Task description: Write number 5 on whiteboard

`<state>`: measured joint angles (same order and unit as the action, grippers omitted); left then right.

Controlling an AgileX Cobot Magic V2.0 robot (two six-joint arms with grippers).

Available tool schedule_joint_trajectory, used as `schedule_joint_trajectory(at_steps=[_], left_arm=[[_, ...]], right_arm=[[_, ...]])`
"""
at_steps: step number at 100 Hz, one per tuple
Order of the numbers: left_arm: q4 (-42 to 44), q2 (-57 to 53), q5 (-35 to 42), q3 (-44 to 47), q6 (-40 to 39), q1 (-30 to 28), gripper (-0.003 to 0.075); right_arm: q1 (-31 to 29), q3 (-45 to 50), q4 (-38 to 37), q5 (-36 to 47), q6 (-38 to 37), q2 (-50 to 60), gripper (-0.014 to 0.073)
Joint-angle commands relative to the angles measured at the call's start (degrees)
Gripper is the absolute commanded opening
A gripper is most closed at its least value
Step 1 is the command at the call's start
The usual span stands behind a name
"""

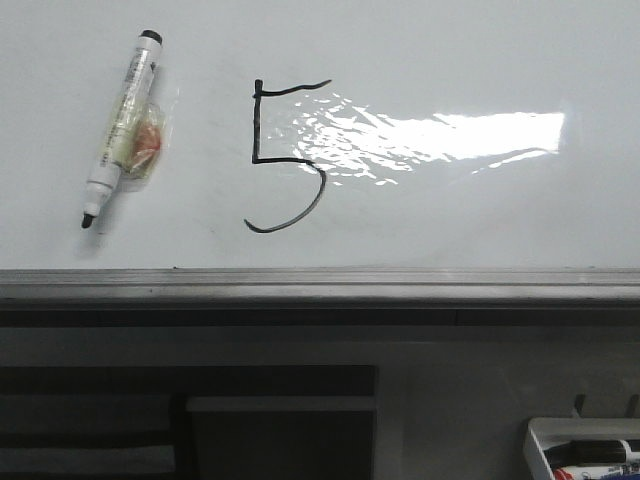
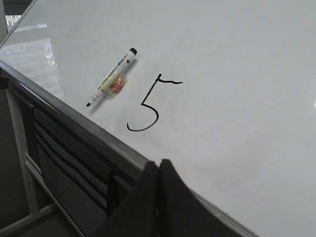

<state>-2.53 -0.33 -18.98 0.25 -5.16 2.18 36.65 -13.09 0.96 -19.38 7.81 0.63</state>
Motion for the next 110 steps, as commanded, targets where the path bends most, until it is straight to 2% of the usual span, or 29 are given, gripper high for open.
schedule_joint_trajectory(at_steps=[1,26,38,64,76,90,110], left_arm=[[0.0,-1.6,3.6,1.0,0.2,-0.3,-0.0020],[0.0,-1.6,3.6,1.0,0.2,-0.3,-0.0020],[0.0,-1.6,3.6,1.0,0.2,-0.3,-0.0020],[0.0,-1.6,3.6,1.0,0.2,-0.3,-0.0020],[0.0,-1.6,3.6,1.0,0.2,-0.3,-0.0020],[0.0,-1.6,3.6,1.0,0.2,-0.3,-0.0020],[0.0,-1.6,3.6,1.0,0.2,-0.3,-0.0020]], right_arm=[[-0.4,-1.4,0.0,4.1,0.0,0.7,-0.0061],[-2.7,-1.4,0.0,4.5,0.0,0.4,-0.0061],[-8.7,-1.4,0.0,5.5,0.0,0.4,-0.0061],[-28.6,0.0,0.0,6.5,0.0,0.4,-0.0061],[-35.8,2.3,0.0,5.9,0.0,0.4,-0.0061],[-40.6,6.3,0.0,5.9,0.0,0.4,-0.0061],[-42.9,13.8,0.0,4.4,0.0,0.4,-0.0061]])
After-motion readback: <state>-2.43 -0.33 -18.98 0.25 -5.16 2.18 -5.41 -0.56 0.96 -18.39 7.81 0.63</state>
